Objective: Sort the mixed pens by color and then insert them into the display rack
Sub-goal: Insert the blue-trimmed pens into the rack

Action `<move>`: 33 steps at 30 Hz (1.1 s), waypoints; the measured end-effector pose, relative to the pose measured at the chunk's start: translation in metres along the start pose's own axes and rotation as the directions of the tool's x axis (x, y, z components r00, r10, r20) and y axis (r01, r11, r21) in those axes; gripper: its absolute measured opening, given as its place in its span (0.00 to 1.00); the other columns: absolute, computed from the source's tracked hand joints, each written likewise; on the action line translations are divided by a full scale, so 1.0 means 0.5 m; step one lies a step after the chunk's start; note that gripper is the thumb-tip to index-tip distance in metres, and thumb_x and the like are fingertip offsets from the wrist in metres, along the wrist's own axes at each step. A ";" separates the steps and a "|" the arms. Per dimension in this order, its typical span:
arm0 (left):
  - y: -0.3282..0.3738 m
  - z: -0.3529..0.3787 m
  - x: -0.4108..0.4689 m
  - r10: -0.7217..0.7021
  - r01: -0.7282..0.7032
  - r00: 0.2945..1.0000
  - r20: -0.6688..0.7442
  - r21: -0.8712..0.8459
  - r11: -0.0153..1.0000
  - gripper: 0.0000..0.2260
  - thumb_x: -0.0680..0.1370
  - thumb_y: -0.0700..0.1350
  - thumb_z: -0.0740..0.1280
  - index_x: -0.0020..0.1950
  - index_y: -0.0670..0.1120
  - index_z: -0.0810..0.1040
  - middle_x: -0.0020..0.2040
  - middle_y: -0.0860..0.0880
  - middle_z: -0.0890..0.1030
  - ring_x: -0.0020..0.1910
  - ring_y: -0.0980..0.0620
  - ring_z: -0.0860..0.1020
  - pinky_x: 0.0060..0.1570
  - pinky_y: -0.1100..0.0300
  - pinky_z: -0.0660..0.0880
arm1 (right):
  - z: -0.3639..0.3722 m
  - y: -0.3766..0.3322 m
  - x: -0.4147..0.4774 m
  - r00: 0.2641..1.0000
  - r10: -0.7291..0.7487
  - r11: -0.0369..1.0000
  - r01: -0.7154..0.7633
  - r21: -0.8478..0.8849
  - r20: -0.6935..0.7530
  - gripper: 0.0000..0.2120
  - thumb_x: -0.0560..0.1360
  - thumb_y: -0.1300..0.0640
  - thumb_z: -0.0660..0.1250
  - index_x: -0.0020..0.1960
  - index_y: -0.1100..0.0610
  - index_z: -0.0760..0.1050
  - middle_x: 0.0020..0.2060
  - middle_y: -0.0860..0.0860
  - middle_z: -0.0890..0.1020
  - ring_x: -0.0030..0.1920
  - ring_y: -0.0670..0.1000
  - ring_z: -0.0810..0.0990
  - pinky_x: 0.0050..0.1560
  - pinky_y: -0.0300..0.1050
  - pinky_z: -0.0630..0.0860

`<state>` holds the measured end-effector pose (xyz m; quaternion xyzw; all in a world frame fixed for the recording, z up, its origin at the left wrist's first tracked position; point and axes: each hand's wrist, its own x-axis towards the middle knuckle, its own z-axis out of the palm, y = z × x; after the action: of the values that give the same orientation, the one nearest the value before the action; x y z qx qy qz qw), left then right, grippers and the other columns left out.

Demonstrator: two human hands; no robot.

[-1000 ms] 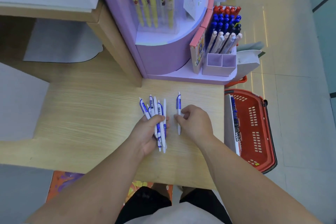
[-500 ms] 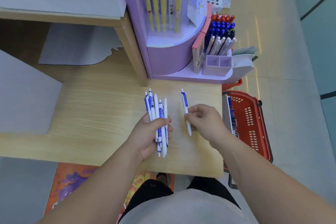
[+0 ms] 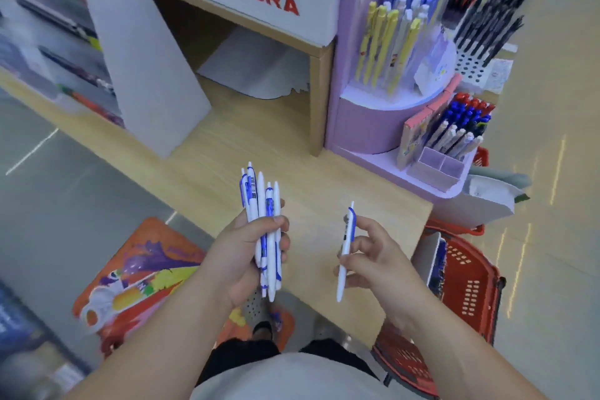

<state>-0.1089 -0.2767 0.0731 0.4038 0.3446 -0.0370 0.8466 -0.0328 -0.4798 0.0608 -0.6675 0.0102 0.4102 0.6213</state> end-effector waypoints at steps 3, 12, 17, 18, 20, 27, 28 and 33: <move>0.048 -0.057 -0.049 0.077 -0.084 0.993 -0.089 -0.073 0.994 0.17 0.73 0.38 0.70 0.62 0.45 0.78 0.40 0.46 0.77 0.32 0.49 0.74 0.32 0.58 0.72 | 0.068 -0.034 0.030 0.994 -0.004 0.997 0.011 -0.070 0.105 0.21 0.77 0.70 0.63 0.62 0.48 0.74 0.41 0.56 0.78 0.41 0.57 0.83 0.50 0.60 0.80; 0.195 -0.334 -0.150 0.127 -0.265 0.911 -0.392 -0.322 0.909 0.03 0.74 0.39 0.68 0.46 0.42 0.78 0.32 0.45 0.78 0.26 0.50 0.75 0.26 0.60 0.75 | 0.422 -0.110 0.155 0.976 -0.055 0.971 0.102 -0.216 0.212 0.07 0.80 0.60 0.64 0.56 0.53 0.77 0.39 0.55 0.80 0.38 0.55 0.82 0.42 0.51 0.81; 0.337 -0.534 -0.187 0.143 -0.275 0.925 -0.352 -0.359 0.892 0.14 0.67 0.41 0.70 0.52 0.42 0.78 0.37 0.46 0.79 0.28 0.51 0.76 0.27 0.58 0.75 | 0.678 -0.143 0.210 0.975 -0.099 0.971 0.139 -0.196 0.199 0.06 0.82 0.57 0.63 0.54 0.56 0.78 0.39 0.56 0.79 0.39 0.57 0.80 0.49 0.59 0.80; 0.371 -0.576 -0.197 0.139 -0.268 0.926 -0.352 -0.351 0.897 0.15 0.67 0.41 0.70 0.52 0.42 0.77 0.37 0.46 0.80 0.28 0.51 0.76 0.28 0.58 0.75 | 0.729 -0.153 0.218 0.975 -0.107 0.972 0.144 -0.187 0.194 0.07 0.82 0.57 0.63 0.54 0.56 0.79 0.38 0.56 0.79 0.39 0.57 0.80 0.49 0.59 0.79; 0.440 -0.656 -0.217 0.141 -0.259 0.930 -0.339 -0.331 0.908 0.15 0.67 0.41 0.70 0.53 0.41 0.78 0.37 0.46 0.79 0.28 0.51 0.75 0.29 0.58 0.73 | 0.827 -0.176 0.230 0.977 -0.118 0.976 0.148 -0.163 0.179 0.07 0.82 0.58 0.62 0.54 0.57 0.79 0.38 0.57 0.79 0.39 0.57 0.80 0.49 0.58 0.78; 0.672 -0.883 -0.218 0.190 -0.289 0.933 -0.304 -0.324 0.901 0.14 0.69 0.40 0.69 0.54 0.43 0.80 0.38 0.46 0.79 0.29 0.51 0.75 0.29 0.59 0.74 | 1.101 -0.265 0.311 0.969 -0.190 0.974 0.206 -0.092 0.157 0.06 0.81 0.61 0.63 0.51 0.62 0.77 0.39 0.57 0.80 0.37 0.51 0.81 0.44 0.53 0.79; 0.687 -0.895 -0.215 0.190 -0.294 0.930 -0.314 -0.328 0.898 0.15 0.69 0.40 0.69 0.56 0.44 0.80 0.38 0.46 0.79 0.29 0.51 0.75 0.29 0.59 0.74 | 1.116 -0.277 0.318 0.968 -0.195 0.973 0.211 -0.092 0.160 0.06 0.81 0.61 0.63 0.50 0.63 0.77 0.39 0.57 0.80 0.37 0.51 0.81 0.43 0.52 0.80; 0.819 -0.972 -0.144 0.185 -0.283 0.932 -0.312 -0.307 0.909 0.10 0.73 0.39 0.67 0.53 0.43 0.81 0.38 0.46 0.79 0.29 0.52 0.75 0.28 0.60 0.74 | 1.200 -0.355 0.430 0.962 -0.252 0.960 0.262 -0.094 0.109 0.05 0.80 0.62 0.65 0.48 0.64 0.76 0.41 0.58 0.80 0.40 0.54 0.82 0.41 0.50 0.82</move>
<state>-0.2933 0.3273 0.1748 0.2879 0.4089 0.1836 0.8463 -0.1182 0.1703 0.1512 -0.6752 -0.1288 0.3575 0.6322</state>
